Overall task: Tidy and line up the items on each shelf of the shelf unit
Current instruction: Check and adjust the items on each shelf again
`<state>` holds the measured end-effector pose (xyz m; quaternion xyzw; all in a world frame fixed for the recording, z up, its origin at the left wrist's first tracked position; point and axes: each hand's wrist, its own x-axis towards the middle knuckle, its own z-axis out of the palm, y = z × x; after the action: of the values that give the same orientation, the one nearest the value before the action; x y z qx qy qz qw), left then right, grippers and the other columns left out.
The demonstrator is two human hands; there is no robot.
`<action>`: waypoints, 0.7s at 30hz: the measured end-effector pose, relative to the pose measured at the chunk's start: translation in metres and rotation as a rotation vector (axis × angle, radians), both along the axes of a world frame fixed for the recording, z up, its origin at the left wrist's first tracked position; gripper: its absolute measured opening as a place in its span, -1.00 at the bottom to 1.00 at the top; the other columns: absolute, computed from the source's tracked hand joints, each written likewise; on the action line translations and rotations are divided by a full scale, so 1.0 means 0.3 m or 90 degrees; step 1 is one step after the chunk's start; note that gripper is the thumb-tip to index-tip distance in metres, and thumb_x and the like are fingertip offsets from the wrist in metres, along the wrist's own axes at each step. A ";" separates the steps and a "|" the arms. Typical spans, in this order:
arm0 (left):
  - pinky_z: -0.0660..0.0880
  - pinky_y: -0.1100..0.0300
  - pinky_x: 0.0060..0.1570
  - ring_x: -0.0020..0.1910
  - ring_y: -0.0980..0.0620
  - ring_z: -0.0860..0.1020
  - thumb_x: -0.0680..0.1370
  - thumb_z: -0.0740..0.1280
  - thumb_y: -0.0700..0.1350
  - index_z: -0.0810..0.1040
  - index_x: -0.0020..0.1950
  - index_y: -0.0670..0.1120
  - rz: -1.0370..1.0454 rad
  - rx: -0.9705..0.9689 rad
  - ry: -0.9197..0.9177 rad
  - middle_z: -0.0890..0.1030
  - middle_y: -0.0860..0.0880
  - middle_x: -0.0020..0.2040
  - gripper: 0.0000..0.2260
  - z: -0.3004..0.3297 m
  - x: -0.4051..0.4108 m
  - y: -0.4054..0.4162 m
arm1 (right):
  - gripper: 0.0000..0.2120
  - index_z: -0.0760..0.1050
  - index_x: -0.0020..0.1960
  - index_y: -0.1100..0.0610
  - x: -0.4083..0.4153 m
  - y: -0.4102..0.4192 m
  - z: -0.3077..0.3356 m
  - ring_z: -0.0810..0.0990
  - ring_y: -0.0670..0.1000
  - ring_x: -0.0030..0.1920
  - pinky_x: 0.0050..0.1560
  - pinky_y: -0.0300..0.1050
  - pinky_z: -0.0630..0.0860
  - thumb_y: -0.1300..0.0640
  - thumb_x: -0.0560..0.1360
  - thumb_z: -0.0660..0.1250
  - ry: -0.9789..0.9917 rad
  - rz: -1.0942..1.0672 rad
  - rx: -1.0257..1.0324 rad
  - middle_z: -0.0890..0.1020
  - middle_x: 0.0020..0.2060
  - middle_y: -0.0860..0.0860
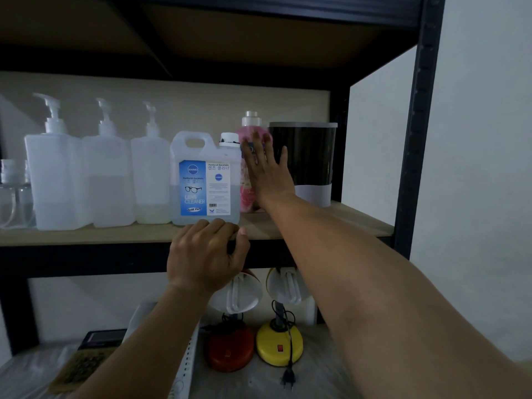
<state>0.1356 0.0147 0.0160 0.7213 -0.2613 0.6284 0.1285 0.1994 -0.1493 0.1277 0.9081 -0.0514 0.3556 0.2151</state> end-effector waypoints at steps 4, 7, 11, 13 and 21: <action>0.35 0.18 -0.40 -0.45 -0.01 0.46 0.62 0.18 0.03 0.58 -0.32 -0.08 -0.004 0.002 -0.002 0.55 -0.01 -0.40 -0.62 0.003 0.000 -0.001 | -0.05 -0.47 0.58 0.14 0.011 0.006 0.008 -0.29 0.32 0.59 0.55 0.38 -0.03 0.06 0.63 0.28 -0.010 0.005 -0.009 -0.37 0.58 0.21; 0.35 0.18 -0.40 -0.45 -0.01 0.46 0.62 0.19 0.03 0.57 -0.32 -0.07 0.002 0.000 0.004 0.55 -0.01 -0.40 -0.63 0.002 0.001 0.000 | -0.04 -0.48 0.58 0.13 0.029 0.007 0.007 -0.29 0.33 0.58 0.55 0.38 -0.03 0.05 0.63 0.28 -0.004 -0.003 -0.015 -0.38 0.58 0.22; 0.32 0.18 -0.39 -0.45 -0.01 0.46 0.61 0.22 0.02 0.57 -0.33 -0.07 0.006 -0.005 -0.005 0.54 0.00 -0.41 -0.64 -0.002 0.004 0.000 | 0.07 -0.48 0.58 0.10 0.033 -0.004 0.013 -0.25 0.34 0.59 0.55 0.40 -0.05 0.00 0.57 0.39 0.009 -0.010 -0.004 -0.39 0.57 0.22; 0.31 0.18 -0.39 -0.45 -0.01 0.46 0.61 0.22 0.02 0.58 -0.32 -0.07 0.009 -0.004 -0.007 0.55 0.00 -0.40 -0.64 -0.001 0.003 -0.001 | 0.05 -0.47 0.59 0.06 0.032 -0.009 0.014 -0.24 0.35 0.59 0.54 0.41 -0.06 0.04 0.58 0.37 0.011 -0.008 -0.011 -0.40 0.57 0.22; 0.31 0.18 -0.39 -0.45 -0.01 0.46 0.62 0.19 0.03 0.56 -0.34 -0.07 0.006 -0.006 -0.013 0.54 0.00 -0.41 -0.62 0.002 -0.002 0.000 | 0.09 -0.48 0.58 -0.02 0.055 -0.016 0.021 -0.27 0.37 0.58 0.54 0.42 -0.07 -0.01 0.55 0.41 0.013 -0.012 -0.025 -0.43 0.56 0.21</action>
<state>0.1349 0.0148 0.0166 0.7156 -0.2559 0.6375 0.1264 0.2161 -0.1540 0.1339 0.9068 -0.0508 0.3452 0.2368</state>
